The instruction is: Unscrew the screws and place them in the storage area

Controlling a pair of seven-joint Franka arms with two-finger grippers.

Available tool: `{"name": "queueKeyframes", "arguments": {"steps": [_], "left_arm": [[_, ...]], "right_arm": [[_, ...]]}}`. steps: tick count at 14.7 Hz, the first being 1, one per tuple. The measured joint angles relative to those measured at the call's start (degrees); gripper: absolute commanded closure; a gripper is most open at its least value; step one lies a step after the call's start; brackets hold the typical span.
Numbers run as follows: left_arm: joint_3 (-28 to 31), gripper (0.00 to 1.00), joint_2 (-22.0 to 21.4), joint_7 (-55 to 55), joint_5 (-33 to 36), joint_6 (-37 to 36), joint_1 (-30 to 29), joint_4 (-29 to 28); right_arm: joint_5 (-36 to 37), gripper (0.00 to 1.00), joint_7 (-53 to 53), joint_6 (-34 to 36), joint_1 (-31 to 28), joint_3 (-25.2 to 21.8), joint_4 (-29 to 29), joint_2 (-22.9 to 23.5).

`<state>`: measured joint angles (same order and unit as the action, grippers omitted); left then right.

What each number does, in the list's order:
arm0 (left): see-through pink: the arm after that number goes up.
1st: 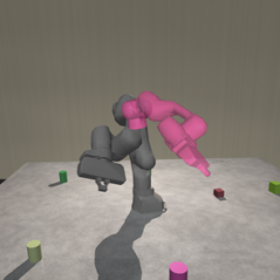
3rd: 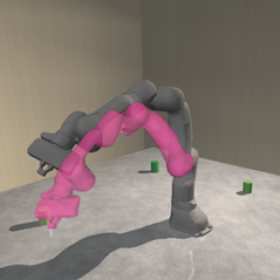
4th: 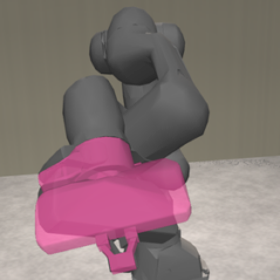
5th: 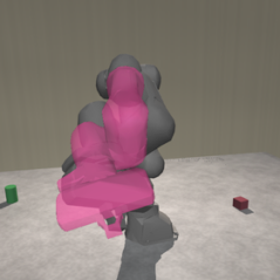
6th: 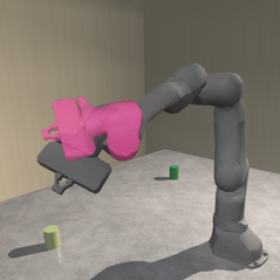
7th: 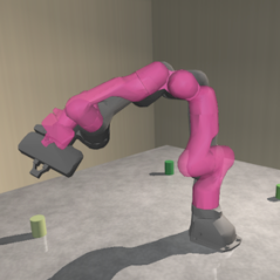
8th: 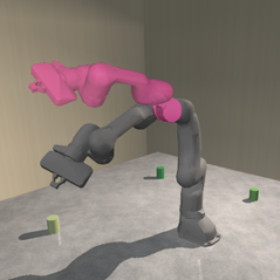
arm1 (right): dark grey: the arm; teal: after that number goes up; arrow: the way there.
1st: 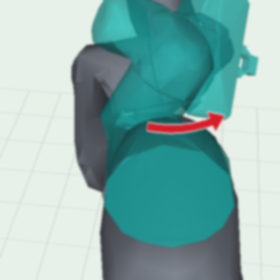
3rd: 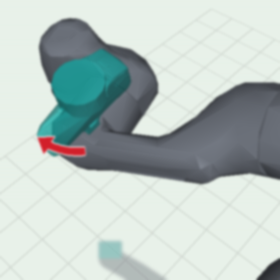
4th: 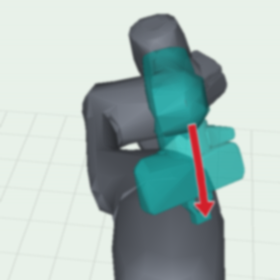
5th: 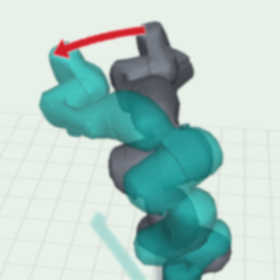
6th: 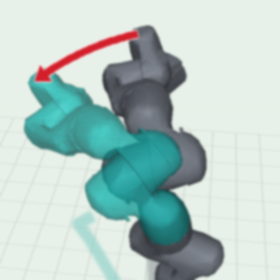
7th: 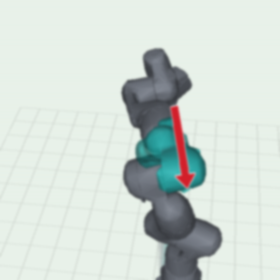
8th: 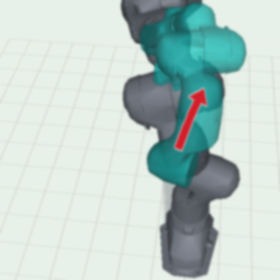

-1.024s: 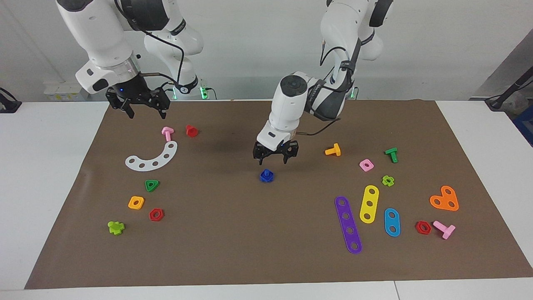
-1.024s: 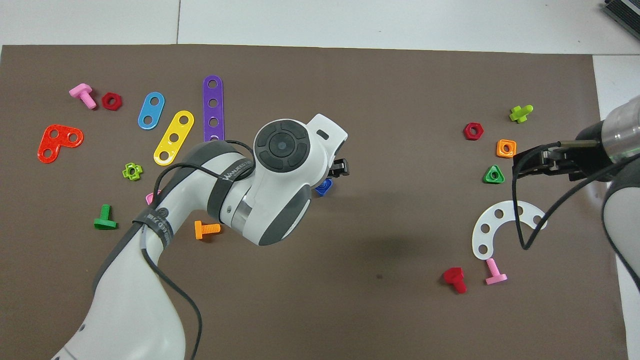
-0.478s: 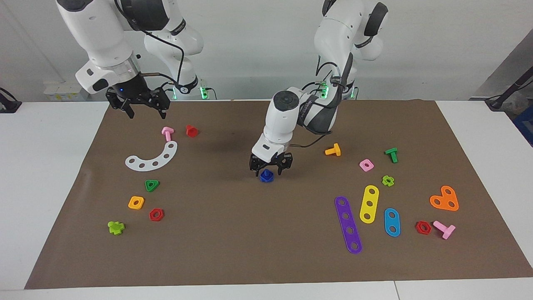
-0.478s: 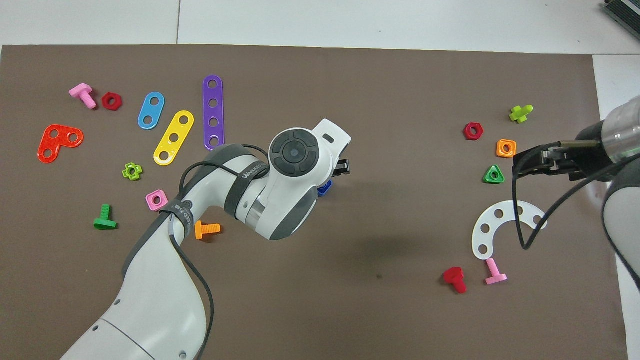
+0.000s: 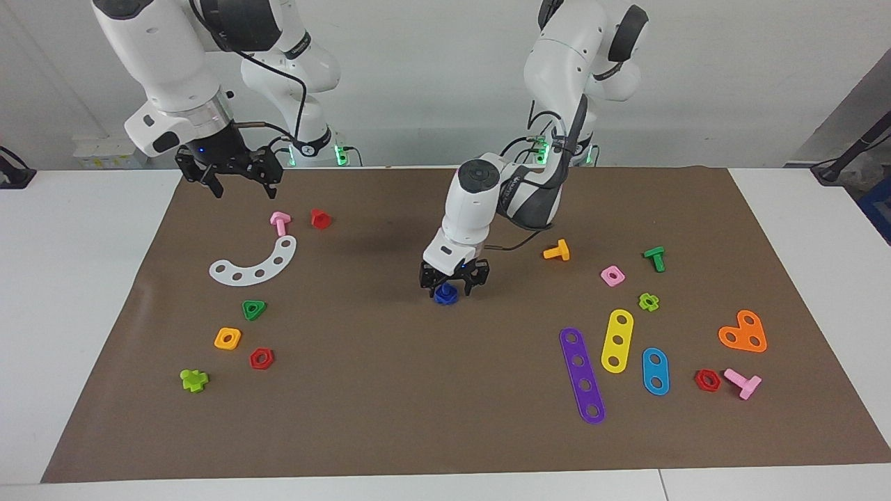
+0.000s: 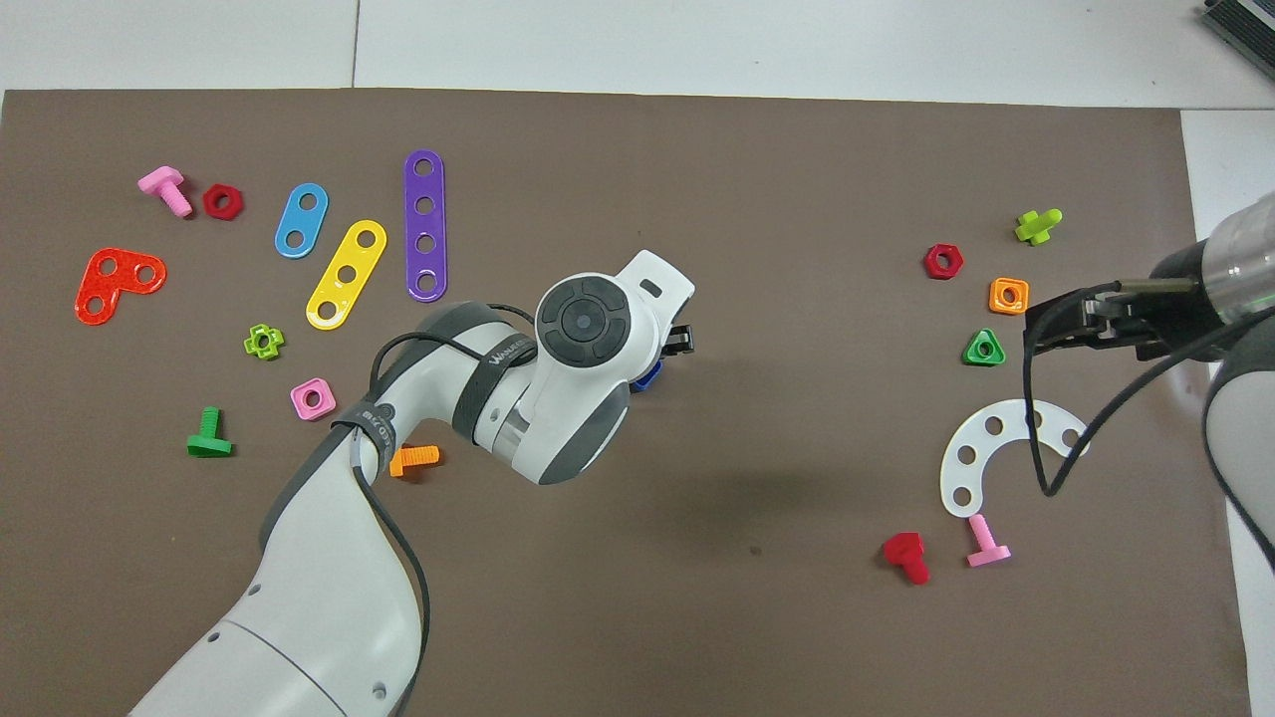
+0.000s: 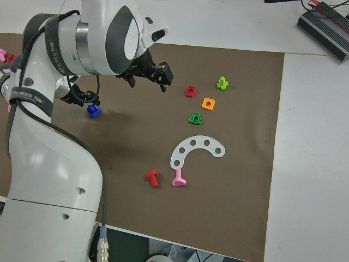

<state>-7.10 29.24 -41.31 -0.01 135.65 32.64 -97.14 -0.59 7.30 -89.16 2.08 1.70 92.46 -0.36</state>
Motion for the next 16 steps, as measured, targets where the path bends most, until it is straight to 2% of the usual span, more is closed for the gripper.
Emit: {"name": "queueKeyframes", "arguments": {"steps": [9,16], "left_arm": [[-0.06,0.21,1.06,0.00,0.04,-0.98,1.06,-0.05],[0.10,0.32,1.06,-0.01,0.07,-1.52,1.69,0.03]], "right_arm": [[0.00,0.00,0.00,0.00,0.00,0.00,0.00,0.00],[0.00,0.00,0.00,0.00,0.00,0.00,0.00,0.00]]}}
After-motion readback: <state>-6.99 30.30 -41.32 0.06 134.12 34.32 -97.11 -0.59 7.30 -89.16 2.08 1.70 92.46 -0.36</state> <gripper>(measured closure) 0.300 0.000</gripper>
